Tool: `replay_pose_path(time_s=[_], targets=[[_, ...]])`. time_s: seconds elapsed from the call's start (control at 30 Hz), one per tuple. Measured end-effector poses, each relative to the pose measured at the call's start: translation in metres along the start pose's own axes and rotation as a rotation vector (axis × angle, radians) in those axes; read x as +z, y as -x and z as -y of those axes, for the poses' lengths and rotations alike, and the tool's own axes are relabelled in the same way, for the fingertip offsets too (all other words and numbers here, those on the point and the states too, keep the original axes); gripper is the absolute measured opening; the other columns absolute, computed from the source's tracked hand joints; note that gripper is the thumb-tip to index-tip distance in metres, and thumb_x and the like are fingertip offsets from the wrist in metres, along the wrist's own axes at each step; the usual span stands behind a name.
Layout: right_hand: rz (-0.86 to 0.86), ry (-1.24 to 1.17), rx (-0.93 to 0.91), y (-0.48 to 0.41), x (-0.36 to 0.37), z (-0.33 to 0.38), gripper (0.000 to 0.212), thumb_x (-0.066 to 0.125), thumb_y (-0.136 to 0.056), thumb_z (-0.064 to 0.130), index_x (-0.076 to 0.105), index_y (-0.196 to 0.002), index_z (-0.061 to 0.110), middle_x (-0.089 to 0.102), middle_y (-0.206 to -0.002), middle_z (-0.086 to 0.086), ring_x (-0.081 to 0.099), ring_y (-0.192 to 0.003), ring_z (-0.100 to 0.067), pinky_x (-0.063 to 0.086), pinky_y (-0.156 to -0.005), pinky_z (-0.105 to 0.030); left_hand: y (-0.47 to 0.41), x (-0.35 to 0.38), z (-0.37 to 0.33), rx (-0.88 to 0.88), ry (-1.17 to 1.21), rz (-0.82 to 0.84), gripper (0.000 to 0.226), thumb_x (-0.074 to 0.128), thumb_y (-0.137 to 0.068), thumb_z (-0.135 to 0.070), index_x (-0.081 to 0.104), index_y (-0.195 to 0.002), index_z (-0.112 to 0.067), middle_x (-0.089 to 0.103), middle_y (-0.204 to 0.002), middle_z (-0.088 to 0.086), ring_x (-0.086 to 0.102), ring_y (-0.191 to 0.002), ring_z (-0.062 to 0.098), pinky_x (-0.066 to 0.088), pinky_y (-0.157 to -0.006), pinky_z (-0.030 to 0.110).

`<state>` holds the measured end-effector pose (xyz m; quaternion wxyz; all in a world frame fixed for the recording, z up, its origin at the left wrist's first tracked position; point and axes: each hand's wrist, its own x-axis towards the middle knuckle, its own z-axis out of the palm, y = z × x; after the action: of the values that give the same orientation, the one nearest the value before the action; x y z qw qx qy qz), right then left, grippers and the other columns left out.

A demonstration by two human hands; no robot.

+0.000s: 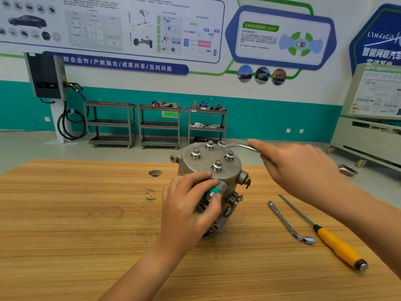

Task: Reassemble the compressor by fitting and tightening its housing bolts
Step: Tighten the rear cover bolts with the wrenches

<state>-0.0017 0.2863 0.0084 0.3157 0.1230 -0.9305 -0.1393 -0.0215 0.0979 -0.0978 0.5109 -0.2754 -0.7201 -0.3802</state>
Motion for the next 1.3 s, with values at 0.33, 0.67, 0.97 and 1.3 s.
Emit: replay_pose_path(time_s=[0.33,0.67,0.97,1.3], targets=[[-0.415,-0.068,-0.326,0.029,-0.01,-0.009,0.034,0.062,-0.082,-0.005,0.067,-0.114,0.005,0.053,-0.055,-0.012,0.043,-0.039,-0.023,0.034,-0.035,-0.027,-0.015,-0.018,-0.009,-0.156,0.197,-0.018,0.023,0.049,-0.082,-0.035,0.046,-0.105,-0.035,0.05,-0.085,-0.012,0.047,-0.078,0.001,0.042,-0.073,0.02],[-0.769,-0.152,-0.437,0.045,-0.003,0.021,0.03,0.057,-0.086,0.007,0.064,-0.113,0.018,0.06,-0.098,-0.008,0.058,-0.081,-0.021,0.043,-0.079,-0.035,-0.035,-0.024,-0.039,-0.162,0.429,0.089,0.027,0.043,-0.089,-0.028,0.059,-0.067,-0.023,0.052,-0.055,-0.002,0.045,-0.049,-0.001,0.032,-0.048,0.007],[-0.278,-2.021,0.2,0.066,0.0,0.065,0.056,0.08,-0.054,0.047,0.067,-0.106,0.032,0.07,-0.091,-0.006,0.06,-0.051,-0.018,0.049,-0.047,-0.023,-0.045,-0.037,-0.046,-0.363,0.634,0.293,0.027,0.047,-0.087,-0.034,0.066,-0.068,-0.03,0.047,-0.045,-0.009,0.038,-0.039,0.002,0.029,-0.04,0.01],[-0.554,-2.207,0.602,0.017,0.001,0.023,0.025,0.035,-0.094,-0.001,0.057,-0.085,0.008,0.071,-0.068,-0.009,0.066,-0.054,-0.018,0.054,-0.051,-0.02,-0.082,-0.019,0.046,-0.627,0.251,0.061,0.024,0.036,-0.1,-0.028,0.057,-0.11,-0.025,0.055,-0.112,-0.006,0.052,-0.101,0.004,0.042,-0.087,0.027]])
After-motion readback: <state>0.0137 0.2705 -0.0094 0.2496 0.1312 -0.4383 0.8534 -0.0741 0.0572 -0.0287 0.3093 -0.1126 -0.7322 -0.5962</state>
